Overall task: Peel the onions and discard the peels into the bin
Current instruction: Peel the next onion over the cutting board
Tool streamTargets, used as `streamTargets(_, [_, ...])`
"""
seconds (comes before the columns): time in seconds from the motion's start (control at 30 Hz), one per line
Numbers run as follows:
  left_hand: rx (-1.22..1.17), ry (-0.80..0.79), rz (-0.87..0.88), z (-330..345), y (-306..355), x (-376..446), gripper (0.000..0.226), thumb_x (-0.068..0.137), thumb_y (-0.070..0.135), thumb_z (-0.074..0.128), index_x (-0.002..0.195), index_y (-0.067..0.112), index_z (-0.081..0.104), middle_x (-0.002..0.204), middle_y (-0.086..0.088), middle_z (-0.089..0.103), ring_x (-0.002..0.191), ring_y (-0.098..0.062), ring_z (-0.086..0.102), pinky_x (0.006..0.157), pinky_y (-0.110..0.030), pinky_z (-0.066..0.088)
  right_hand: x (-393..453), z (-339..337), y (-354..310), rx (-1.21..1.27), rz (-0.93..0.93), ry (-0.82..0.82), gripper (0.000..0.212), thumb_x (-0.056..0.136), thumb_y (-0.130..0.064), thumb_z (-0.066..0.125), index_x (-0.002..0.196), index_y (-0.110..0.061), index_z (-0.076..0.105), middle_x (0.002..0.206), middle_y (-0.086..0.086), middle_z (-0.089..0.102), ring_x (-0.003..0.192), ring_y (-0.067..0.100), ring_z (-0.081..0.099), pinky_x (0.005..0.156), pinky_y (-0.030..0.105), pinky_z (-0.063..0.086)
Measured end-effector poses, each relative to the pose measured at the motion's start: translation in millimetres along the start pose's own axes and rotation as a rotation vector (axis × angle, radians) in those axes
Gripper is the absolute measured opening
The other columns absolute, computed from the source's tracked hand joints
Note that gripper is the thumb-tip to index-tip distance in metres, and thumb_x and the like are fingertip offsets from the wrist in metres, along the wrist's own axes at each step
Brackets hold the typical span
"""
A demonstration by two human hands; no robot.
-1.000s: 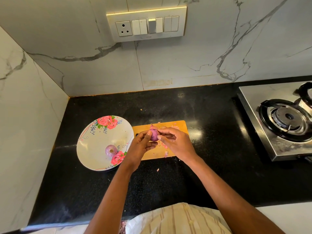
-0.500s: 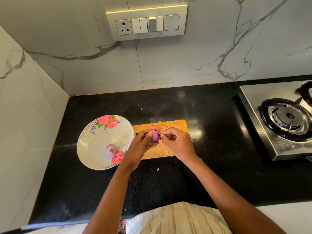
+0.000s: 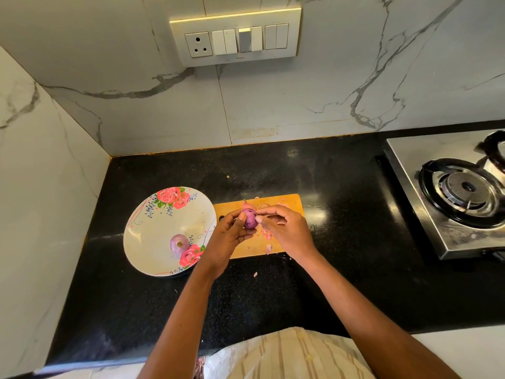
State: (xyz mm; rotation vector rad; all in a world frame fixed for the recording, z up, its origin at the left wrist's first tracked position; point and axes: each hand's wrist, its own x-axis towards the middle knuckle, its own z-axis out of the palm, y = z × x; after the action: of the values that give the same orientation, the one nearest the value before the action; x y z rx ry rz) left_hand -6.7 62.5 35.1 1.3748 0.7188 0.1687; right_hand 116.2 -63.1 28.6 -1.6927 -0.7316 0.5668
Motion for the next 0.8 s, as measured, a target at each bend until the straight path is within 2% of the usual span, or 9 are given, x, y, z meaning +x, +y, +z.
streamTargets(0.1, [-0.014, -0.011, -0.005, 2, 2, -2, 0.02, 0.105, 0.031, 0.046, 0.121, 0.033, 0.058, 0.122, -0.006, 0.066, 0.102, -0.019, 0.072, 0.091, -0.025, 0.057, 4, 3, 11, -0.091, -0.005, 0.059, 0.01, 0.093, -0.015, 0.074, 0.102, -0.014, 0.076, 0.1, -0.009, 0.075, 0.096, 0.007, 0.069, 0.086, 0.025, 0.057])
streamTargets(0.27, [-0.014, -0.021, 0.003, 2, 0, -3, 0.039, 0.103, 0.033, 0.047, 0.14, 0.025, 0.05, 0.13, -0.008, 0.064, 0.109, -0.021, 0.07, 0.1, -0.031, 0.054, 5, 6, 10, -0.112, 0.057, 0.121, 0.011, 0.102, -0.02, 0.061, 0.106, -0.013, 0.068, 0.1, -0.003, 0.073, 0.09, 0.005, 0.07, 0.078, 0.018, 0.055])
streamTargets(0.37, [-0.045, -0.015, -0.001, 1, 2, -5, 0.031, 0.105, 0.028, 0.045, 0.135, 0.03, 0.051, 0.129, -0.004, 0.064, 0.111, -0.021, 0.07, 0.1, -0.03, 0.053, 8, 1, 12, -0.022, 0.154, 0.157, 0.012, 0.104, -0.018, 0.057, 0.107, -0.011, 0.065, 0.093, -0.002, 0.074, 0.078, 0.005, 0.073, 0.068, 0.018, 0.059])
streamTargets(0.43, [-0.071, -0.01, -0.01, 1, 4, -6, 0.025, 0.106, 0.025, 0.044, 0.127, 0.033, 0.055, 0.125, -0.001, 0.066, 0.11, -0.021, 0.07, 0.098, -0.029, 0.053, 9, -4, 17, -0.096, 0.166, 0.12, 0.012, 0.103, -0.015, 0.058, 0.111, -0.016, 0.068, 0.098, -0.004, 0.074, 0.082, 0.002, 0.07, 0.071, 0.011, 0.055])
streamTargets(0.5, [-0.08, -0.003, -0.012, 0, 5, -7, 0.024, 0.107, 0.025, 0.044, 0.124, 0.035, 0.057, 0.124, 0.0, 0.066, 0.109, -0.02, 0.07, 0.095, -0.028, 0.054, 9, -6, 20, -0.216, 0.148, 0.045, 0.021, 0.101, -0.013, 0.062, 0.118, -0.023, 0.068, 0.111, -0.009, 0.071, 0.096, -0.002, 0.065, 0.074, 0.002, 0.046])
streamTargets(0.57, [-0.077, 0.004, -0.01, 0, 6, -7, 0.024, 0.107, 0.025, 0.043, 0.124, 0.035, 0.057, 0.125, 0.001, 0.066, 0.109, -0.019, 0.069, 0.092, -0.026, 0.054, 8, -6, 20, -0.234, 0.135, 0.008, 0.024, 0.1, -0.016, 0.064, 0.122, -0.024, 0.067, 0.12, -0.01, 0.068, 0.106, 0.001, 0.063, 0.079, 0.003, 0.045])
streamTargets(0.63, [-0.073, 0.007, -0.007, -1, 5, -6, 0.025, 0.106, 0.026, 0.044, 0.125, 0.036, 0.057, 0.126, 0.003, 0.065, 0.108, -0.016, 0.07, 0.09, -0.025, 0.055, 8, -7, 17, -0.236, 0.111, 0.03, 0.02, 0.1, -0.018, 0.063, 0.119, -0.024, 0.07, 0.116, -0.01, 0.07, 0.103, 0.001, 0.065, 0.078, 0.005, 0.047])
streamTargets(0.7, [-0.07, 0.014, -0.005, -1, 4, -5, 0.025, 0.106, 0.028, 0.045, 0.127, 0.036, 0.056, 0.128, 0.004, 0.064, 0.11, -0.015, 0.07, 0.09, -0.026, 0.056, 8, -7, 15, -0.264, 0.088, 0.063, 0.019, 0.1, -0.012, 0.062, 0.113, -0.021, 0.072, 0.109, -0.011, 0.072, 0.094, -0.003, 0.064, 0.075, 0.003, 0.045])
streamTargets(0.8, [-0.071, 0.021, -0.001, -3, 5, -5, 0.026, 0.105, 0.029, 0.046, 0.128, 0.037, 0.056, 0.13, 0.002, 0.065, 0.114, -0.018, 0.068, 0.097, -0.03, 0.054, 8, -6, 17, -0.296, 0.059, 0.052, 0.021, 0.097, -0.007, 0.066, 0.111, -0.022, 0.072, 0.108, -0.011, 0.07, 0.096, -0.006, 0.062, 0.079, 0.004, 0.045])
